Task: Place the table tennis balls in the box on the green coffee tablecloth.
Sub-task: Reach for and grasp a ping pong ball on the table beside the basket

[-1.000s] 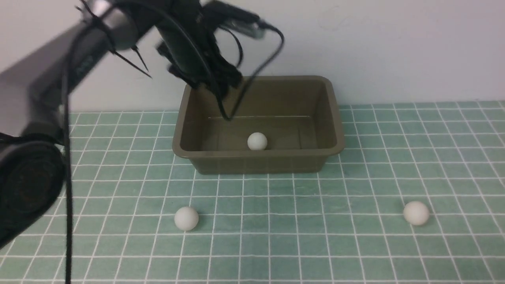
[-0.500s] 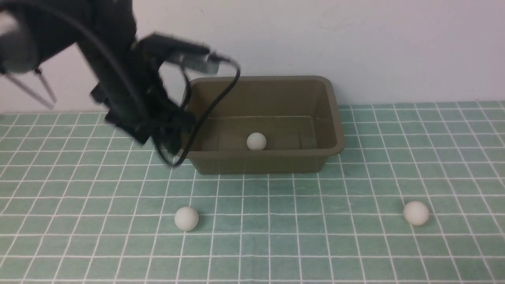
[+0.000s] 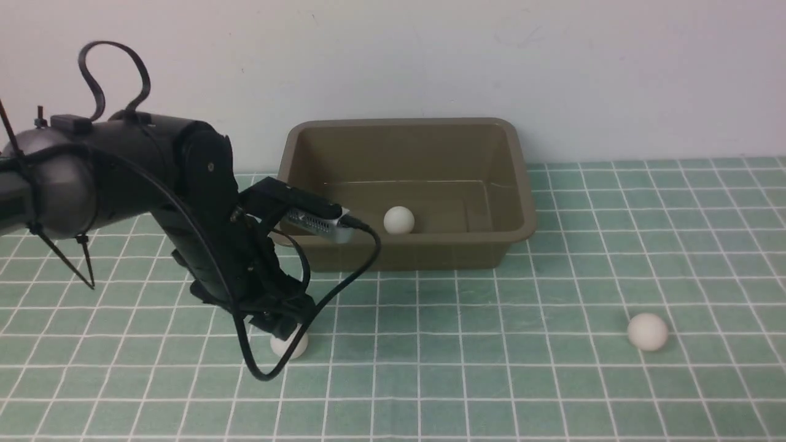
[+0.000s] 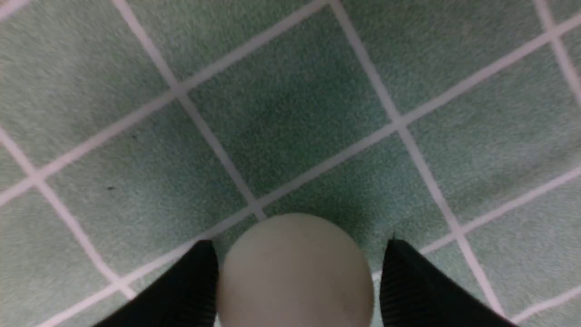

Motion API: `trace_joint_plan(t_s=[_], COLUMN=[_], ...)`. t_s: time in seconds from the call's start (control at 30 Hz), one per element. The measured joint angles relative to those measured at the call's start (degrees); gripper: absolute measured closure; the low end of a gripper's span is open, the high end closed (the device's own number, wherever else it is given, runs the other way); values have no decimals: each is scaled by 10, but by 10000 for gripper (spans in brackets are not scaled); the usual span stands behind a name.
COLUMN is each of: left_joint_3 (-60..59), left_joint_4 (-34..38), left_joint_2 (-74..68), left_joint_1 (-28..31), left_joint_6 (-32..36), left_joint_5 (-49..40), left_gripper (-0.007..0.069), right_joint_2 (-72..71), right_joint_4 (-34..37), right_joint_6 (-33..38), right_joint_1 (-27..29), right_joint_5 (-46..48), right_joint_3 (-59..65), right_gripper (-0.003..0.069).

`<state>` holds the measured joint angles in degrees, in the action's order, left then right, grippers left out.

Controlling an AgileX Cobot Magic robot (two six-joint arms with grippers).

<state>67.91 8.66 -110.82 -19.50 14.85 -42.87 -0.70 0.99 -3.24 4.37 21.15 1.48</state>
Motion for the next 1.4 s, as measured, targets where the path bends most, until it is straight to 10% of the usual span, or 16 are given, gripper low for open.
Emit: trace_joint_plan(t_s=[0.73,1.03,1.4], left_joint_3=[226,339,359], left_joint_4=[10,24,25], left_joint_2=[-7,-7,-18], left_joint_1=[0,0,0], left_joint_6=[-2,0,0], left_joint_5=[-261,-259,-46], left_gripper=[279,279,279], right_joint_2=[0,0,0], right_joint_4=[-1,-1,-1], right_joint_6=[0,0,0], right_joint_1=[0,0,0], right_joint_5=[0,0,0], right_joint_3=[0,0,0], right_gripper=[666,666,666])
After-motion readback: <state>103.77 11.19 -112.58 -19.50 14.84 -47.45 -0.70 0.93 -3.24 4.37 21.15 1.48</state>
